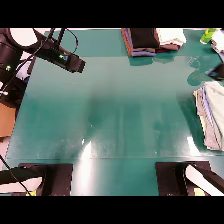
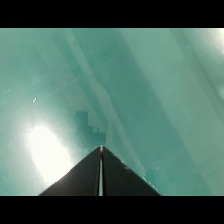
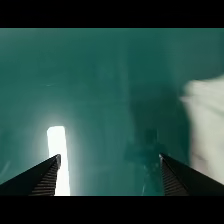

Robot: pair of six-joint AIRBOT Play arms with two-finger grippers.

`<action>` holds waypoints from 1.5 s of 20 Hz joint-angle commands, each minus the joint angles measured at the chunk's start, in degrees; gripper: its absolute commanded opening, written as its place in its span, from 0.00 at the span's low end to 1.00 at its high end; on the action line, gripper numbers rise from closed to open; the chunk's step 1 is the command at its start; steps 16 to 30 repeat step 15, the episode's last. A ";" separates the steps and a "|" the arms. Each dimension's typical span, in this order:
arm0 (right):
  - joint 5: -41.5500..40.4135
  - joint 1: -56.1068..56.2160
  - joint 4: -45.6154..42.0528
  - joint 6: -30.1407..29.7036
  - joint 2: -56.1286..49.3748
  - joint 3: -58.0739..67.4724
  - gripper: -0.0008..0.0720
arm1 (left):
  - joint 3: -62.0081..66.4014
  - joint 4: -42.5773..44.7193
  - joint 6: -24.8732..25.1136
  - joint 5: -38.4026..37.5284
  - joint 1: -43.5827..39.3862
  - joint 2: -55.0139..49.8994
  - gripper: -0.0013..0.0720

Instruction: Fold the shirts.

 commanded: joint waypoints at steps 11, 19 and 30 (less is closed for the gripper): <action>-1.27 30.25 1.77 -0.17 -9.16 0.39 0.04 | 0.00 0.04 0.00 0.37 0.00 0.00 0.05; -1.25 30.23 1.79 -0.17 -9.18 0.39 0.04 | 0.00 0.04 0.00 0.37 0.00 0.00 0.05; -1.25 30.23 1.79 -0.17 -9.18 0.39 0.04 | 0.00 0.04 0.00 0.37 0.00 0.00 0.05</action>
